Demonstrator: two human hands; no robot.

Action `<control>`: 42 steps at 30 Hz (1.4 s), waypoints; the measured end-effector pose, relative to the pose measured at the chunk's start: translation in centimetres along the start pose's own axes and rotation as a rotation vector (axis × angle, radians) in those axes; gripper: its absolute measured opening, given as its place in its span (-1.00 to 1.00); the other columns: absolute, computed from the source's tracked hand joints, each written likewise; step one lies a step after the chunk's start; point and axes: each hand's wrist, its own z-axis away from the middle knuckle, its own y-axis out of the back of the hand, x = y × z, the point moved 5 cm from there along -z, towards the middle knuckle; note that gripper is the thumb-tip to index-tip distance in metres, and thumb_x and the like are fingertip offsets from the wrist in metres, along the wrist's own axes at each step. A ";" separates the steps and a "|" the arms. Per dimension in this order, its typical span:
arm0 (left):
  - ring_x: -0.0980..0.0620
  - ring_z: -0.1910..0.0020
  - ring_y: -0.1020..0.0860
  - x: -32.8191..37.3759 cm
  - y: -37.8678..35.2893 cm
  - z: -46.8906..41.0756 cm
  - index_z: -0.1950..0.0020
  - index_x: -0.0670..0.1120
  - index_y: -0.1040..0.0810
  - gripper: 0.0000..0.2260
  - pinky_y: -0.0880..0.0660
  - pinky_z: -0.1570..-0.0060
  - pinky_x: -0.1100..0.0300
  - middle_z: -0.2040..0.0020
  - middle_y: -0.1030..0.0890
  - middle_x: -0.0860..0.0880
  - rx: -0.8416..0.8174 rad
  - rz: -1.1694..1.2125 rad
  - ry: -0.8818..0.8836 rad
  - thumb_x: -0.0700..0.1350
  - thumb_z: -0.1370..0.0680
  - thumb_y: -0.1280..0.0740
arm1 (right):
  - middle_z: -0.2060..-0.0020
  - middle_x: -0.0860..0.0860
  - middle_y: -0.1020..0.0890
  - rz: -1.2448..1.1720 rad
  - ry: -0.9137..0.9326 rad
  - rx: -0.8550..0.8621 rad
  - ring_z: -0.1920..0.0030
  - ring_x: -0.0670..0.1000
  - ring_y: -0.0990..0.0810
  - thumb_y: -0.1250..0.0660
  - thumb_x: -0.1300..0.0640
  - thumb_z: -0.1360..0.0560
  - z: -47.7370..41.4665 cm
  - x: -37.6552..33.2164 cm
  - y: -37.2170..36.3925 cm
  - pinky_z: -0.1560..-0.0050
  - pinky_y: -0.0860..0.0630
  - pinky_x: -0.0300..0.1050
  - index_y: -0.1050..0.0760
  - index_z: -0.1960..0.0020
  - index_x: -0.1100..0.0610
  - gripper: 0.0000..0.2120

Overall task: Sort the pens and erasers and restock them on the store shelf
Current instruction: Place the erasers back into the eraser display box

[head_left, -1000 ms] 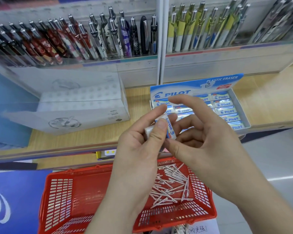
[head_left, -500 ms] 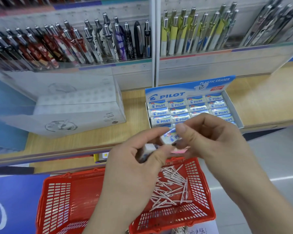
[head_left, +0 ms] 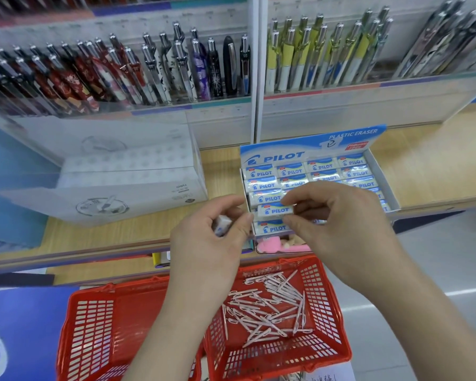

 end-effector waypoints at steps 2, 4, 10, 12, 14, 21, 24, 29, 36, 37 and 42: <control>0.30 0.26 -0.54 -0.3 -0.2 -0.2 0.07 0.10 -0.63 -0.81 -0.37 0.25 0.55 0.25 -0.64 0.15 -0.005 -0.009 0.005 -0.18 -0.42 -0.47 | 0.24 -0.12 -0.62 0.066 0.042 0.033 0.25 -0.16 -0.62 -0.48 0.29 -0.34 -0.2 0.0 -0.4 0.13 -0.57 -0.21 -0.60 0.17 -0.05 -0.76; 0.32 0.27 -0.55 -0.4 -0.3 -0.4 0.09 0.14 -0.62 -0.79 -0.38 0.26 0.55 0.25 -0.64 0.17 -0.006 -0.010 0.013 -0.17 -0.41 -0.48 | 0.22 -0.09 -0.62 0.126 0.083 0.043 0.29 -0.11 -0.61 -0.48 0.29 -0.34 -0.2 -0.1 -0.6 0.13 -0.59 -0.11 -0.61 0.19 0.00 -0.79; 0.28 0.25 -0.57 -0.2 -0.2 -0.6 0.12 0.19 -0.60 -0.76 -0.44 0.23 0.50 0.23 -0.65 0.18 -0.019 -0.033 0.010 -0.16 -0.40 -0.49 | 0.27 -0.06 -0.64 0.179 0.104 0.049 0.27 -0.05 -0.60 -0.48 0.27 -0.33 -0.4 -0.5 -0.9 0.13 -0.56 0.02 -0.61 0.25 0.08 -0.89; 0.26 0.25 -0.57 -0.3 -0.2 -0.7 0.10 0.20 -0.61 -0.78 -0.47 0.22 0.47 0.23 -0.65 0.20 -0.023 -0.070 0.001 -0.13 -0.40 -0.50 | 0.25 -0.07 -0.63 0.170 0.089 0.039 0.29 -0.09 -0.60 -0.49 0.27 -0.33 -0.6 -0.4 -1.1 0.14 -0.56 -0.04 -0.61 0.24 0.07 -0.87; 0.25 0.23 -0.57 -0.3 -0.2 -0.7 0.05 0.15 -0.64 -0.80 -0.47 0.21 0.46 0.23 -0.64 0.22 -0.024 -0.090 -0.006 -0.11 -0.40 -0.50 | 0.22 -0.08 -0.59 0.144 0.068 0.042 0.28 -0.13 -0.58 -0.50 0.27 -0.33 -0.7 -0.4 -1.2 0.14 -0.56 -0.11 -0.61 0.22 0.04 -0.85; 0.25 0.22 -0.57 0.3 0.1 -0.3 -0.01 0.13 -0.60 -0.79 -0.44 0.24 0.48 0.19 -0.63 0.19 -0.055 -0.122 -0.064 -0.16 -0.47 -0.42 | 0.18 -0.12 -0.54 0.113 -0.012 0.029 0.19 -0.18 -0.58 -0.47 0.23 -0.36 -0.7 -0.5 -0.9 0.15 -0.55 -0.26 -0.46 0.25 -0.11 -0.71; 0.25 0.29 -0.54 0.8 0.4 0.3 -0.03 0.06 -0.56 -0.79 -0.41 0.27 0.48 0.15 -0.65 0.11 -0.053 0.123 -0.029 -0.25 -0.55 -0.28 | 0.24 -0.07 -0.60 -0.059 -0.085 0.067 0.22 -0.16 -0.59 -0.41 0.22 -0.42 0.1 -0.8 0.0 0.24 -0.50 -0.36 -0.52 0.24 -0.02 -0.83; -0.02 -0.09 -0.61 1.7 -0.7 2.1 -0.03 -0.05 -0.55 -0.84 -0.53 0.00 0.07 -0.09 -0.66 -0.05 -0.189 0.762 0.133 -0.07 -0.54 -0.21 | 0.34 0.13 -0.66 -0.785 -0.308 -0.235 0.31 0.02 -0.63 -0.46 0.19 -0.36 2.6 -2.3 -1.6 0.30 -0.56 -0.25 -0.55 0.18 0.19 -0.89; -0.22 -0.04 -0.59 2.5 -1.4 2.9 0.00 -0.08 -0.54 -0.85 -0.48 0.09 -0.05 -0.10 -0.65 -0.09 -0.268 0.764 0.119 -0.08 -0.53 -0.22 | 0.34 0.22 -0.66 -0.982 -0.277 -0.176 0.36 0.05 -0.62 -0.51 0.26 -0.27 3.4 -2.7 -2.0 0.35 -0.54 -0.24 -0.59 0.17 0.20 -0.83; -0.18 0.03 -0.59 2.4 -1.1 2.8 0.00 -0.08 -0.58 -0.86 -0.49 0.11 0.02 -0.05 -0.65 -0.11 -0.272 0.728 0.098 -0.10 -0.52 -0.27 | 0.35 0.20 -0.66 -0.984 -0.280 -0.158 0.37 0.04 -0.62 -0.50 0.24 -0.27 3.3 -2.4 -1.8 0.36 -0.53 -0.24 -0.61 0.17 0.19 -0.85; -0.05 0.06 -0.65 1.7 0.4 2.6 -0.02 0.01 -0.66 -0.75 -0.57 0.02 0.17 0.07 -0.70 -0.07 -0.220 0.475 0.018 -0.14 -0.36 -0.50 | 0.33 0.18 -0.68 -0.921 -0.307 -0.109 0.36 0.04 -0.63 -0.42 0.15 -0.27 3.5 -1.4 -1.0 0.36 -0.53 -0.24 -0.62 0.04 0.17 -0.73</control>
